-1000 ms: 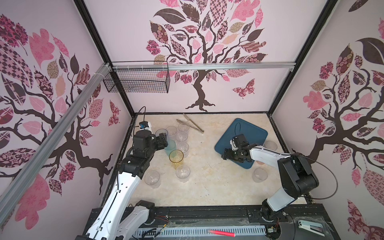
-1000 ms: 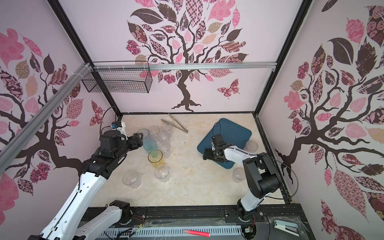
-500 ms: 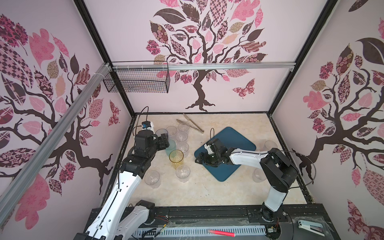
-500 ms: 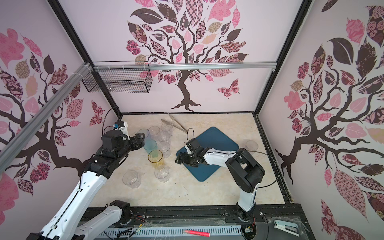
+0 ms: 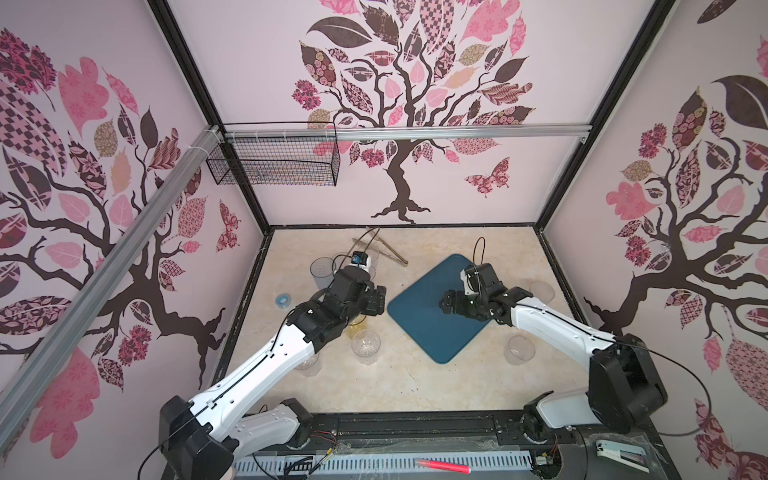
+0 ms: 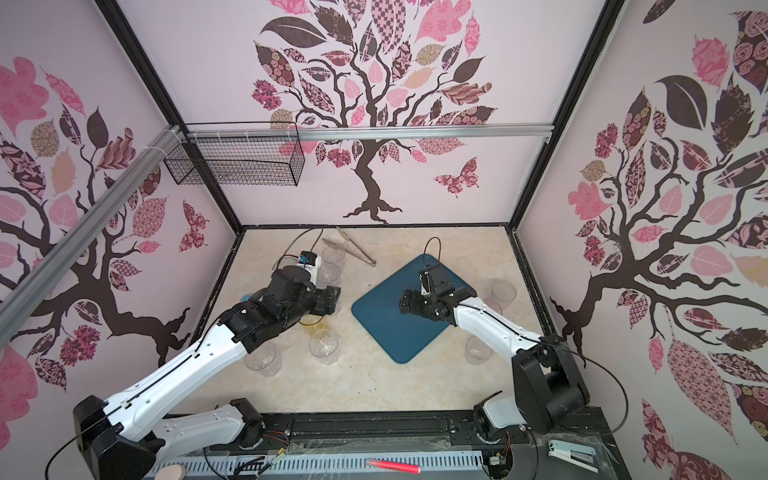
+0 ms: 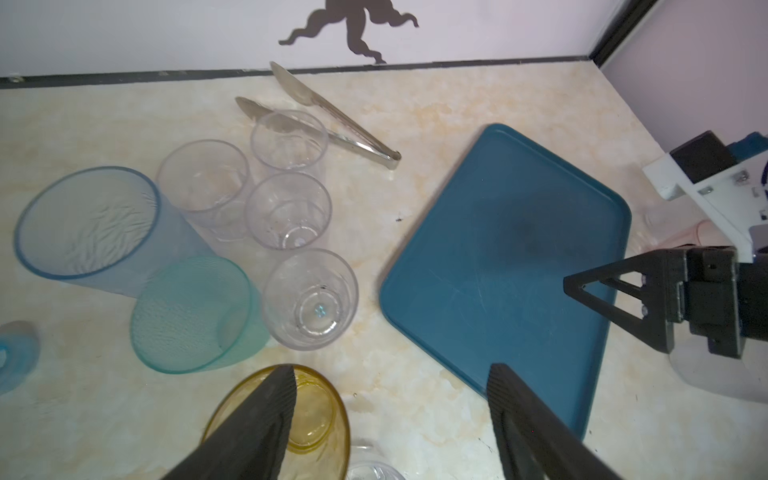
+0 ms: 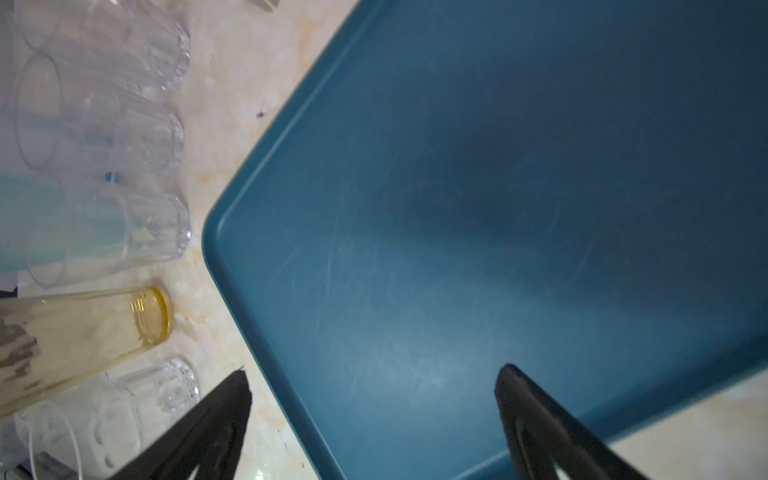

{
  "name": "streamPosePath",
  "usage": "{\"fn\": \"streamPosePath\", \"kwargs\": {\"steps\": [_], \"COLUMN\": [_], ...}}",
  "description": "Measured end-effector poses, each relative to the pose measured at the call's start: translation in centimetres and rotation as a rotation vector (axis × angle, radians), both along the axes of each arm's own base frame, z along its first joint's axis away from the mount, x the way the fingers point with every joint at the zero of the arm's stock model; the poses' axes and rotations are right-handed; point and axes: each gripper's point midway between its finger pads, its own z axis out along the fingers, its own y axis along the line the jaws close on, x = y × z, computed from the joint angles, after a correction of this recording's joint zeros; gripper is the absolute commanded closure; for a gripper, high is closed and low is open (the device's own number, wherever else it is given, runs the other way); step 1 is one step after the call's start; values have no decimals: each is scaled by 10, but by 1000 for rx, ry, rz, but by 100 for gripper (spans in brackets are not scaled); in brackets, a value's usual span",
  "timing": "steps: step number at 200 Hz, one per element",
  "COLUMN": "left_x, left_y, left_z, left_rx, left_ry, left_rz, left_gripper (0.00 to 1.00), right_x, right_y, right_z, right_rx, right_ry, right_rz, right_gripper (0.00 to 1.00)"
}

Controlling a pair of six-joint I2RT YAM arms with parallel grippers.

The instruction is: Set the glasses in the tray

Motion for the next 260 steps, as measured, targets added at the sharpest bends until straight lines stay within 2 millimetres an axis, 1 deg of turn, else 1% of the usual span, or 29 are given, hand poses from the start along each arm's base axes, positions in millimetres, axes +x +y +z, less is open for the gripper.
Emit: {"fn": "streamPosePath", "kwargs": {"steps": [13,31,47,67,93,106,123,145,179,192,199,214,226,235,240,248,260], "left_x": [0,2,3,4,3,0,-1,0,0,0,0,0,-1,-2,-2,-2,-2], "left_y": [0,3,6,13,24,30,35,39,41,42,43,43,42,40,39,36,32], "left_z": [-3,-2,-1,4,13,15,17,19,21,22,22,23,24,23,22,19,12], "left_rx": [8,18,27,35,28,27,31,38,41,42,42,42,37,30,26,15,9], "left_ry": [8,-2,-12,-35,-74,-88,-101,-112,-121,-125,-126,-130,-134,-133,-132,-130,-117], "left_rz": [3,20,34,64,103,120,137,154,165,169,169,164,157,146,140,129,114], "left_gripper": [24,23,23,23,23,23,23,23,23,23,22,22,22,22,22,22,22], "right_x": [-23,-55,-75,-86,-95,-101,-100,-90,-53,-37,-28,-14,-6,1,4,12,30], "right_y": [-7,-17,-23,-23,-11,1,24,52,92,109,118,128,129,121,114,97,63], "right_z": [-16,-37,-46,-50,-60,-65,-62,-59,-49,-37,-25,1,16,23,25,25,21], "right_rx": [-12,-24,-22,-1,48,59,105,175,285,320,337,351,335,302,281,239,160], "right_ry": [58,148,198,220,255,268,257,238,199,174,146,71,18,-22,-40,-61,-76], "right_rz": [8,12,11,10,25,46,77,76,36,47,63,111,148,157,156,137,80], "right_gripper": [5,4,3,3,3,4,4,5,6,5,4,3,3,3,3,3,3]}}
